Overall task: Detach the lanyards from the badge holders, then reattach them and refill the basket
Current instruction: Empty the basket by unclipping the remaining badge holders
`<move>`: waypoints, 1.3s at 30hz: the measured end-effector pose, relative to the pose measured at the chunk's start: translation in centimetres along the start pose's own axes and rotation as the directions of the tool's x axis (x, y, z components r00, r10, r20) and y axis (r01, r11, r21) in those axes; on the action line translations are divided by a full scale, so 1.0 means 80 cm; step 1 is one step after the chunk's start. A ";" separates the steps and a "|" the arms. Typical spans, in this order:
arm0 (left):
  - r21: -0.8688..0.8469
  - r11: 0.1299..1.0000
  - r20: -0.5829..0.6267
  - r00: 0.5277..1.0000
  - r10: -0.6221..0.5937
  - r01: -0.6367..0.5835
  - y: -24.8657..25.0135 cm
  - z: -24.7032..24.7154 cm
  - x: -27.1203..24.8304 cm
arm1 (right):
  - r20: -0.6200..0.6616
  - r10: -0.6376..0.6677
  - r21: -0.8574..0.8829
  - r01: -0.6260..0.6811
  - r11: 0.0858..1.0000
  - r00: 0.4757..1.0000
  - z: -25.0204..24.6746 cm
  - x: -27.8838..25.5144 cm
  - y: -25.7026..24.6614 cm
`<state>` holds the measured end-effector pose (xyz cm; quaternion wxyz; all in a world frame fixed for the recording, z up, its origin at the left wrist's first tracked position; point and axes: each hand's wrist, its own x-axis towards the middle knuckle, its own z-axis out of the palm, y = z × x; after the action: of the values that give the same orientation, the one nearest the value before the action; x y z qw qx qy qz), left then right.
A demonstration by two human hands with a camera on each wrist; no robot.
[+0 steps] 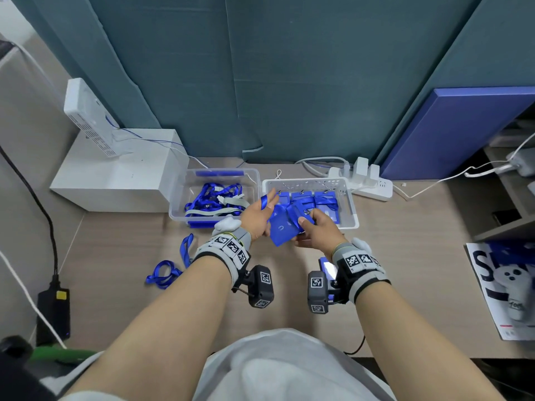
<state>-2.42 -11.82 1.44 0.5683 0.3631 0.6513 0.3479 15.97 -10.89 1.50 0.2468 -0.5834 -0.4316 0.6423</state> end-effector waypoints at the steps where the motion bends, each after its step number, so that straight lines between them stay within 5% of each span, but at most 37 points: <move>1: 0.051 0.999 -0.028 1.000 -0.011 0.012 -0.003 0.001 0.001 | 0.001 -0.003 0.039 0.003 0.999 1.000 -0.001 0.002 0.000; 8: 0.216 0.968 -0.008 0.992 -0.130 0.128 -0.026 -0.006 0.004 | -0.187 0.066 0.294 -0.009 0.956 0.980 -0.020 0.011 -0.004; 16: 0.080 0.995 0.336 0.939 -0.078 0.054 -0.004 -0.002 -0.028 | -0.216 -0.024 -0.147 -0.008 0.989 0.976 -0.030 0.031 0.024; 18: -0.053 0.996 0.310 0.950 -0.051 0.071 -0.001 -0.003 -0.024 | -0.168 -0.060 -0.271 0.013 0.962 0.984 -0.033 0.043 0.039; 21: -0.127 0.989 0.090 0.994 -0.059 0.070 0.000 -0.005 -0.005 | -0.094 -0.105 -0.370 0.063 0.927 0.990 -0.020 0.015 0.012; 29: 0.199 0.978 -0.227 0.974 -0.016 0.062 -0.039 -0.023 0.006 | 0.093 -0.107 -0.462 0.139 0.876 0.990 -0.010 0.009 0.009; 35: 0.171 0.980 0.038 0.995 0.094 -0.099 -0.054 -0.024 -0.002 | 0.172 -0.073 -0.537 0.156 0.829 0.982 0.008 0.008 0.012; 39: 0.268 0.945 0.072 0.982 0.172 -0.186 -0.055 -0.027 -0.013 | 0.191 -0.051 -0.574 0.153 0.805 0.980 0.021 0.006 0.012</move>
<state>-4.78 -14.94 -1.60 0.4941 0.5040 0.6437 0.2959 14.44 -11.40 0.34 0.0525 -0.5512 -0.6582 0.5102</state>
